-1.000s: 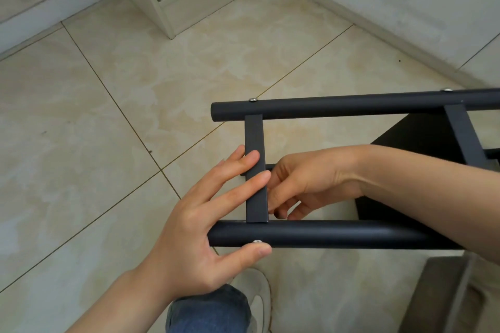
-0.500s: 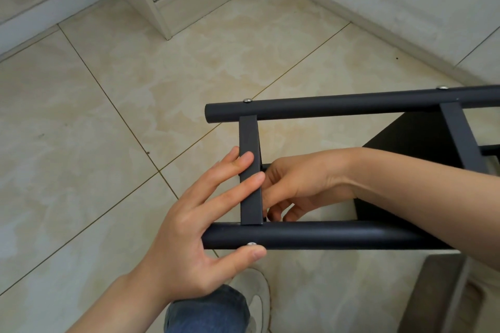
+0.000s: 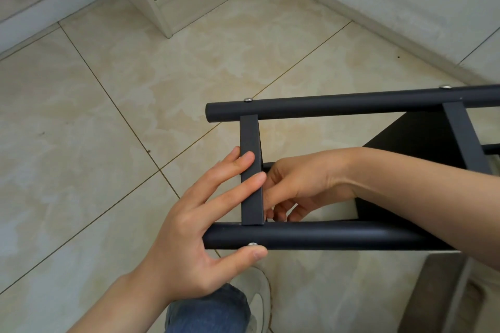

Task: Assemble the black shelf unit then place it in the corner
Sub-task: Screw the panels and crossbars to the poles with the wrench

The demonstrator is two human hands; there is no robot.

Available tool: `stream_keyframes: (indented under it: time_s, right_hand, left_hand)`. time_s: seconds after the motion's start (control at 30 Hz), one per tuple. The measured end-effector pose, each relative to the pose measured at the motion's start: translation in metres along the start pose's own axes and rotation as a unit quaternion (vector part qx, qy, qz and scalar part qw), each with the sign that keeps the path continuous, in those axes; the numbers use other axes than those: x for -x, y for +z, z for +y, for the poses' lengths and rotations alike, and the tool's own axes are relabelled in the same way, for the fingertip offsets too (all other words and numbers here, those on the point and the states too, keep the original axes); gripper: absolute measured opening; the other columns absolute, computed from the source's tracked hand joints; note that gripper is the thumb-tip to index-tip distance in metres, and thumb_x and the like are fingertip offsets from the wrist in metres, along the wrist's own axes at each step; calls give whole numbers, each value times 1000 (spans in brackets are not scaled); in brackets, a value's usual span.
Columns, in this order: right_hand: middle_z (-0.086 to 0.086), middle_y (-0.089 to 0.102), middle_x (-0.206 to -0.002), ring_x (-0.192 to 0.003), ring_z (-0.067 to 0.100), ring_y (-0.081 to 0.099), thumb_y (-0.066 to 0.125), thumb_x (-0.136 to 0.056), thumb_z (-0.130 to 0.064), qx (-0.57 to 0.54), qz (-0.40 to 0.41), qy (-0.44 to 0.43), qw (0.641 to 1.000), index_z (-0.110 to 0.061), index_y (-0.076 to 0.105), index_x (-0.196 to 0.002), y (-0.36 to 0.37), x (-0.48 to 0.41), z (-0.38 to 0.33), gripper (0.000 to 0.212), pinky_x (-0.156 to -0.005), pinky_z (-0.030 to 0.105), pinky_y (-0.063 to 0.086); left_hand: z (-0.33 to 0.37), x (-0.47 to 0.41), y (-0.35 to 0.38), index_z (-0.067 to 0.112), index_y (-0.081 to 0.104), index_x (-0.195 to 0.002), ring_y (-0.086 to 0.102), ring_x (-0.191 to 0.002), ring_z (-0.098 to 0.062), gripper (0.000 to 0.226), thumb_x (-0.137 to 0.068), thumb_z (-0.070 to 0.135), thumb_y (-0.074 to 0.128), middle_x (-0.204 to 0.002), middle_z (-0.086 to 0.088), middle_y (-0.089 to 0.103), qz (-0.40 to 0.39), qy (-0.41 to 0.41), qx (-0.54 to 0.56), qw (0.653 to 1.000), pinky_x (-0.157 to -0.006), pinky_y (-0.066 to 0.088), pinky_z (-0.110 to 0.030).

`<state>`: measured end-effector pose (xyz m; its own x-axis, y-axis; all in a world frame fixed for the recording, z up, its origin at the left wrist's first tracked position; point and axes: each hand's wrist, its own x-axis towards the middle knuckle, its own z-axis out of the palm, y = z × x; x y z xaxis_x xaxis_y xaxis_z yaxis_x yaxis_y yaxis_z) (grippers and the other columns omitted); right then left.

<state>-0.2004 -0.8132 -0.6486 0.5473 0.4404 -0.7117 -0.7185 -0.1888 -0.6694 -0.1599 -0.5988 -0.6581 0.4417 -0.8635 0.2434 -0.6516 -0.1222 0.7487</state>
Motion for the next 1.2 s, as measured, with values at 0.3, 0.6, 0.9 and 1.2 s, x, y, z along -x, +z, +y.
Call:
stream_keyframes:
  time_s: [0.3, 0.6, 0.9, 1.2]
  right_hand:
    - [-3, 62, -74, -68, 9, 52, 66, -92, -12, -26, -14, -14, 999, -11, 74, -88, -6, 5, 1, 9, -71, 24, 45]
    - [-1, 63, -77, -69, 11, 53, 68, -92, -18, -20, -8, -7, 1000, -16, 74, -77, -2, -1, 0, 16, -73, 26, 45]
    - [-1, 64, -75, -68, 10, 54, 67, -93, -17, -7, -12, 1, 1000, -12, 74, -83, -4, 3, -1, 13, -73, 26, 45]
    - [0, 62, -76, -68, 10, 54, 66, -92, -13, -21, -19, -2, 1000, -12, 74, -84, -4, 5, -1, 11, -73, 26, 44]
  left_hand:
    - [0, 0, 0, 13, 48, -145, 32, -151, -27, 66, -93, 51, 63, -159, -2, 40, 0, -2, 2, 1000, -120, 31, -37]
    - [1, -1, -1, 11, 53, -140, 33, -151, -26, 65, -83, 38, 70, -157, -8, 42, -2, 5, -7, 1000, -120, 31, -35]
    - [0, 0, 0, 11, 53, -143, 32, -151, -27, 65, -91, 49, 65, -159, -4, 41, 0, 2, -6, 1000, -121, 31, -36]
    - [0, 1, 0, 14, 53, -144, 32, -151, -27, 64, -93, 51, 63, -159, -4, 41, 0, 2, -1, 1000, -120, 31, -38]
